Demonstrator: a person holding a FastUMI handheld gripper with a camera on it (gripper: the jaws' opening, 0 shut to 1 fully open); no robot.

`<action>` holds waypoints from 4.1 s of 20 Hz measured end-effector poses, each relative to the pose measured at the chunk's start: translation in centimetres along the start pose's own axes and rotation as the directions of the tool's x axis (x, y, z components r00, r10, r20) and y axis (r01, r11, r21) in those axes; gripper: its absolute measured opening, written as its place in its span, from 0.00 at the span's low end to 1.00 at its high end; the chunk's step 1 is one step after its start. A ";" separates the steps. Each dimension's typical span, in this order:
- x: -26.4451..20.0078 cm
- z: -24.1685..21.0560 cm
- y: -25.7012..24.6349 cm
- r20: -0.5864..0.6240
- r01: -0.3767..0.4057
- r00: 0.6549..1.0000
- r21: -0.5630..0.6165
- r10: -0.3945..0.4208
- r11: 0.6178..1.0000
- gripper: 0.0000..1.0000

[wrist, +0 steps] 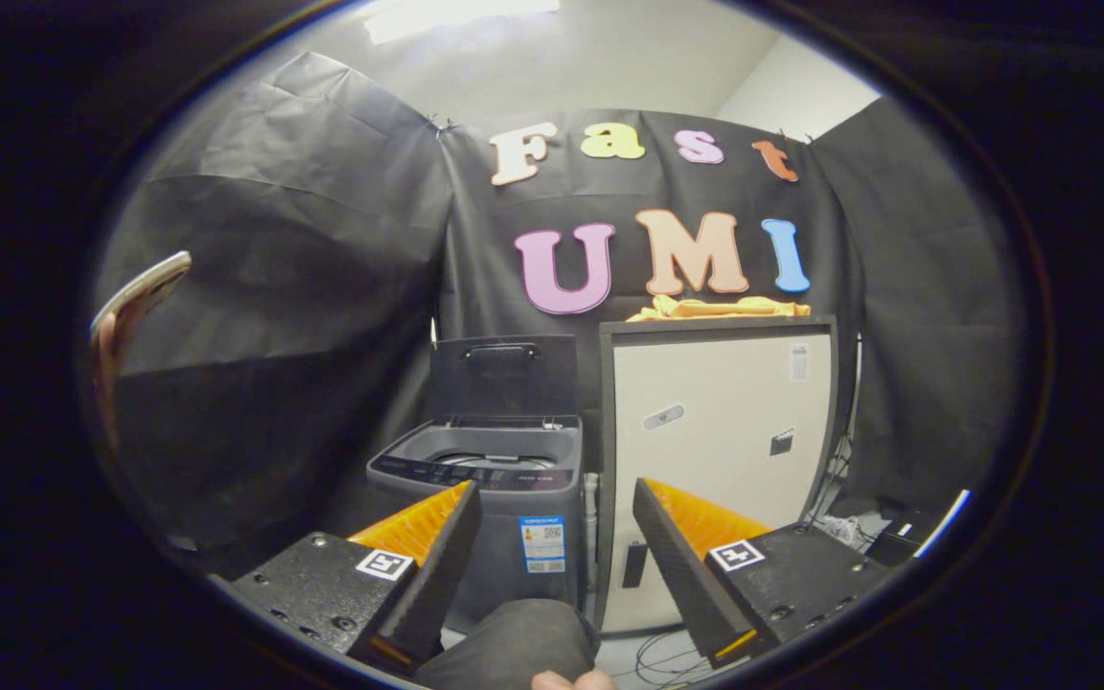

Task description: Put the clothes into the washing machine and then close the washing machine lid.

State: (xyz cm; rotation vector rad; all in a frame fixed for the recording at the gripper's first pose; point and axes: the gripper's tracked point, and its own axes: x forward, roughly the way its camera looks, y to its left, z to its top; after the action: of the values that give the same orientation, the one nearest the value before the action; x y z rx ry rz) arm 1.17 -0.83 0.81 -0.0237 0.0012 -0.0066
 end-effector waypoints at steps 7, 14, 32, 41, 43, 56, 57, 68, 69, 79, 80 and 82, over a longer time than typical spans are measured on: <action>2.6 1.7 -1.0 0.017 0.005 1.000 -0.011 -0.005 1.000 0.97; 6.2 4.3 -3.2 0.020 0.021 1.000 -0.021 -0.021 1.000 0.97; 20.8 13.9 -14.3 -0.050 0.160 0.986 -0.001 -0.159 0.987 0.97; 29.9 17.4 -18.8 -0.138 0.219 0.963 -0.099 -0.231 0.971 0.98; 31.7 16.4 -19.6 -0.204 0.213 0.953 -0.082 -0.226 0.974 0.99; 37.0 11.3 -23.1 -0.369 0.346 0.870 -0.015 -0.327 0.938 0.13; 36.9 11.6 -22.6 -0.369 0.332 0.874 -0.018 -0.315 0.943 0.10; 39.4 16.8 -9.8 -0.280 0.126 0.952 -0.008 -0.124 0.992 0.07; 39.7 16.9 -8.1 -0.283 0.103 0.954 -0.004 -0.100 0.995 0.06; 43.2 15.1 5.9 -0.328 -0.075 0.942 0.004 0.072 0.997 0.06; 43.5 14.6 6.8 -0.335 -0.083 0.938 0.014 0.083 0.996 0.06; 43.9 14.1 8.0 -0.344 -0.097 0.934 0.022 0.099 0.995 0.06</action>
State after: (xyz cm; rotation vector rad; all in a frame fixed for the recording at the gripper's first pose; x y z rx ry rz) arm 45.18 7.23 14.70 -0.0171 0.3540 0.0898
